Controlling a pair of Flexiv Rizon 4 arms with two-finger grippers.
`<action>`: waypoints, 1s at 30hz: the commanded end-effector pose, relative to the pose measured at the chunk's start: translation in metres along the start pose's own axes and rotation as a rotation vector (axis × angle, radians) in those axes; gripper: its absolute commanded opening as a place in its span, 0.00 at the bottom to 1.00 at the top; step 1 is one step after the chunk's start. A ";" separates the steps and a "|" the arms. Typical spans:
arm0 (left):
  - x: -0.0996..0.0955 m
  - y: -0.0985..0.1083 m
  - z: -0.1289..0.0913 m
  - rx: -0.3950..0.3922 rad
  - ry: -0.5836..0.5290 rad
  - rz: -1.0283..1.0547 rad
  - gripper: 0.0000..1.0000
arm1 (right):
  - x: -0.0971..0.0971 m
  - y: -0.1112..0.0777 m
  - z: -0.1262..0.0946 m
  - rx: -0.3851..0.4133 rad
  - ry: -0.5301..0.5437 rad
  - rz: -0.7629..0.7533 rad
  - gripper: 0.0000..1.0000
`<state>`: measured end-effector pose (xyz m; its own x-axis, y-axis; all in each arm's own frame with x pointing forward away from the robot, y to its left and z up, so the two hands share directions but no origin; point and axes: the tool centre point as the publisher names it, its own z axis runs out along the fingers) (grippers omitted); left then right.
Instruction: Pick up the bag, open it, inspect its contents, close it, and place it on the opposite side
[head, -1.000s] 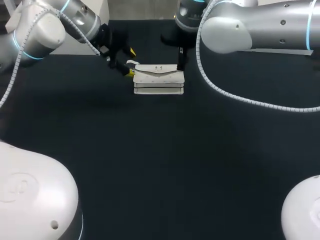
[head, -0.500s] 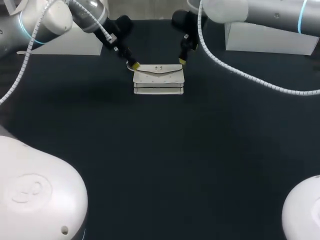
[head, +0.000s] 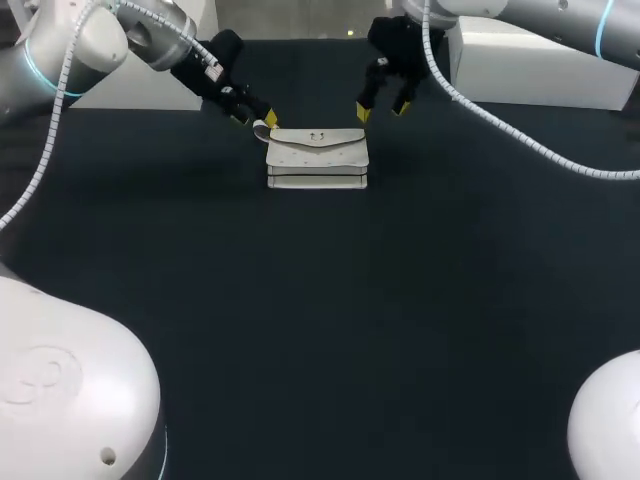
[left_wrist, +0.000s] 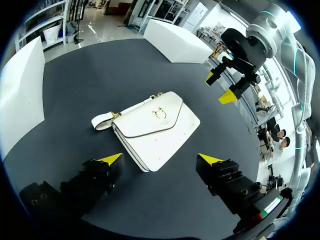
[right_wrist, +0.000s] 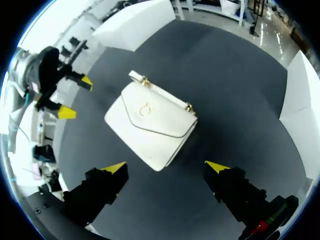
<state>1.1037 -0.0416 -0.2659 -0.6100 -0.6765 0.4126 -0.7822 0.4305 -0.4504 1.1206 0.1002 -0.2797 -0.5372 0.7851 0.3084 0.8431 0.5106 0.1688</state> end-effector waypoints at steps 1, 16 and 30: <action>-0.004 0.002 0.004 0.184 -0.007 -0.492 1.00 | -0.008 0.000 0.003 -0.050 0.185 0.332 1.00; -0.011 -0.005 0.017 0.165 0.133 -0.567 1.00 | -0.007 0.004 0.008 -0.081 0.214 0.350 1.00; -0.037 -0.014 0.030 0.061 0.468 -0.589 1.00 | -0.024 0.026 0.039 -0.148 0.425 0.460 1.00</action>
<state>1.1207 -0.0410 -0.2881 -0.0844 -0.5518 0.8297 -0.9862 -0.0729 -0.1488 1.1433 0.1105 -0.3122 -0.0864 0.7276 0.6806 0.9962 0.0571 0.0653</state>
